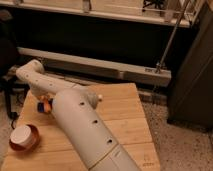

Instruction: Place the pepper on the white sponge

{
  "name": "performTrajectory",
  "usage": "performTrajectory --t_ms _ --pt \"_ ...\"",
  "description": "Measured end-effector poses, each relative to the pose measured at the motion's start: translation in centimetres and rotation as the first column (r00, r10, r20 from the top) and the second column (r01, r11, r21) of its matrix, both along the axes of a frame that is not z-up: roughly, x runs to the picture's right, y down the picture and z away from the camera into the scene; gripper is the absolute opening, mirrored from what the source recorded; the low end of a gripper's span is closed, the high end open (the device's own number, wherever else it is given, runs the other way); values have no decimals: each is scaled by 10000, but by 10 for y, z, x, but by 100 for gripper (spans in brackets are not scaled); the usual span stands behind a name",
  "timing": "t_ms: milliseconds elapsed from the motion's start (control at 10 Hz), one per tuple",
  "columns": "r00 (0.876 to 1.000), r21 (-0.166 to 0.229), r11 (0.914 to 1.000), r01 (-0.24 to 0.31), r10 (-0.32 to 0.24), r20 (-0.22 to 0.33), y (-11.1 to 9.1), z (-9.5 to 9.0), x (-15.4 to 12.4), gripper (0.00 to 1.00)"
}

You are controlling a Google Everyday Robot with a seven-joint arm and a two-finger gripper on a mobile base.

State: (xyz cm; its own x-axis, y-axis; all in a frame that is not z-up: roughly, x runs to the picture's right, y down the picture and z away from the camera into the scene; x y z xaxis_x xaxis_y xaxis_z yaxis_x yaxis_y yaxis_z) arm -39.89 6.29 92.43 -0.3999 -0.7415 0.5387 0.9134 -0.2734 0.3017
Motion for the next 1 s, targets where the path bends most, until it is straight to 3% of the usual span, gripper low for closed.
performTrajectory --t_ms 200,300,700,1000 --pt "10000 -76 10000 8 -8 16 3 -1 -5 76" --pt "10000 -117 9999 10 -10 15 5 -1 -7 80" --pt "9998 -81 10000 -24 22 -181 3 2 -3 80" --pt "9992 158 9992 -364 367 -170 -16 -6 7 80"
